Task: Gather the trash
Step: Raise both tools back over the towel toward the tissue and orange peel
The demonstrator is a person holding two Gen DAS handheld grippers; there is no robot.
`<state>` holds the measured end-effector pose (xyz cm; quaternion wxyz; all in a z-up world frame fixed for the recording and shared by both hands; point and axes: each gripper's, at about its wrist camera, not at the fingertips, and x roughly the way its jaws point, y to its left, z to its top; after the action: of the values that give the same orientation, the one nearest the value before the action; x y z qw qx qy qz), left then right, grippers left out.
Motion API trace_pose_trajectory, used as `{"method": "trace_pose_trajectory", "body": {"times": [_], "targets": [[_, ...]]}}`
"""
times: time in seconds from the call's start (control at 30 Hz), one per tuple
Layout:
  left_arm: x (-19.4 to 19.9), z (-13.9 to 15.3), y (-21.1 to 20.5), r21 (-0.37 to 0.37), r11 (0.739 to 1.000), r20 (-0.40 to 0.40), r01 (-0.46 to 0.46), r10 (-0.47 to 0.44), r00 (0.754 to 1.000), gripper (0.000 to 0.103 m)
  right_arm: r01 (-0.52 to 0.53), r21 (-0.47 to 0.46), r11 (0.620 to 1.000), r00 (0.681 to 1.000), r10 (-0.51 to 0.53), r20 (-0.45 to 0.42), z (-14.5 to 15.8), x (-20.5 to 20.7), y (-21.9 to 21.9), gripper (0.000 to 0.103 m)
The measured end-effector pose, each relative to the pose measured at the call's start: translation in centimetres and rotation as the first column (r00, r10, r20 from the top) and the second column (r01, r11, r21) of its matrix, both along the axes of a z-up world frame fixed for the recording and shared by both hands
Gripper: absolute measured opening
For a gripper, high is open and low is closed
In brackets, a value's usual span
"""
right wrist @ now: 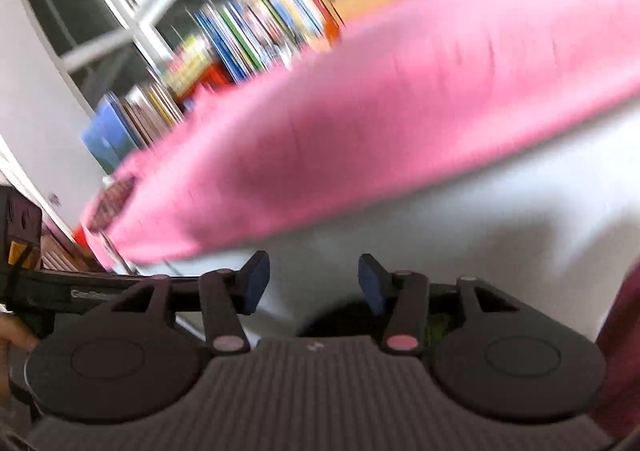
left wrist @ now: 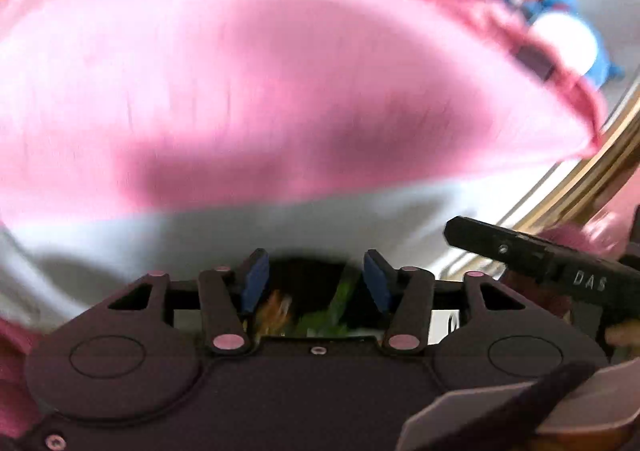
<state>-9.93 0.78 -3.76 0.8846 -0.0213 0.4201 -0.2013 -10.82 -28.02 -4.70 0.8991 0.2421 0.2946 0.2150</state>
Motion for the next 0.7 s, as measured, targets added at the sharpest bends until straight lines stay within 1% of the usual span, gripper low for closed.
{"method": "trace_pose_trajectory", "body": {"times": [0.03, 0.07, 0.1, 0.13, 0.17, 0.23, 0.33, 0.4, 0.43, 0.5, 0.57, 0.7], "targets": [[0.1, 1.1, 0.3, -0.018, 1.000, 0.033, 0.010, -0.010, 0.999, 0.062, -0.015, 0.010, 1.000, 1.000, 0.015, 0.027, 0.7, 0.3, -0.5, 0.073], [0.3, 2.1, 0.5, -0.038, 0.999, 0.064, 0.018, -0.015, 0.998, 0.065, -0.027, 0.019, 0.999, 0.998, 0.026, 0.056, 1.4, 0.7, -0.9, 0.075], [0.8, 3.1, 0.7, -0.062, 0.998, 0.099, 0.024, -0.018, 0.995, 0.071, -0.029, 0.027, 0.999, 0.996, 0.027, 0.084, 1.9, 1.2, -1.3, 0.075], [1.3, 4.0, 0.9, -0.076, 0.997, 0.123, 0.024, -0.014, 0.992, 0.074, -0.020, 0.034, 0.999, 0.994, 0.016, 0.108, 2.4, 1.9, -1.7, 0.076], [1.9, 5.0, 1.0, -0.083, 0.996, 0.144, 0.016, -0.004, 0.990, 0.074, -0.005, 0.035, 0.999, 0.993, 0.001, 0.122, 2.9, 2.7, -2.0, 0.076], [3.8, 6.6, 1.1, -0.061, 0.998, 0.190, -0.029, 0.040, 0.981, 0.075, 0.016, 0.025, 1.000, 0.988, -0.019, 0.152, 4.1, 4.3, -2.2, 0.076], [6.9, 8.6, 0.7, 0.001, 0.993, 0.289, -0.116, 0.111, 0.951, 0.077, 0.045, -0.011, 0.999, 0.983, -0.043, 0.180, 5.9, 7.3, -2.1, 0.078], [9.8, 9.3, 0.4, 0.014, 0.989, 0.345, -0.149, 0.135, 0.929, 0.080, 0.079, -0.052, 0.995, 0.979, -0.068, 0.193, 6.8, 9.8, -1.8, 0.083], [11.2, 9.4, 0.5, 0.013, 0.987, 0.347, -0.162, 0.147, 0.926, 0.080, 0.095, -0.079, 0.992, 0.978, -0.078, 0.194, 7.1, 11.2, -1.7, 0.083], [14.9, 9.4, 0.6, 0.004, 0.982, 0.323, -0.187, 0.176, 0.930, 0.080, 0.115, -0.117, 0.986, 0.979, -0.093, 0.184, 7.6, 14.1, -1.6, 0.085], [18.7, 9.1, 0.8, -0.022, 0.977, 0.293, -0.210, 0.207, 0.933, 0.080, 0.126, -0.130, 0.983, 0.983, -0.107, 0.148, 7.9, 17.5, -1.6, 0.086], [26.0, 7.8, 0.7, -0.060, 0.955, 0.243, -0.292, 0.298, 0.923, 0.080, 0.141, -0.136, 0.981, 0.988, -0.130, 0.084, 8.0, 23.4, -1.3, 0.087]]}}
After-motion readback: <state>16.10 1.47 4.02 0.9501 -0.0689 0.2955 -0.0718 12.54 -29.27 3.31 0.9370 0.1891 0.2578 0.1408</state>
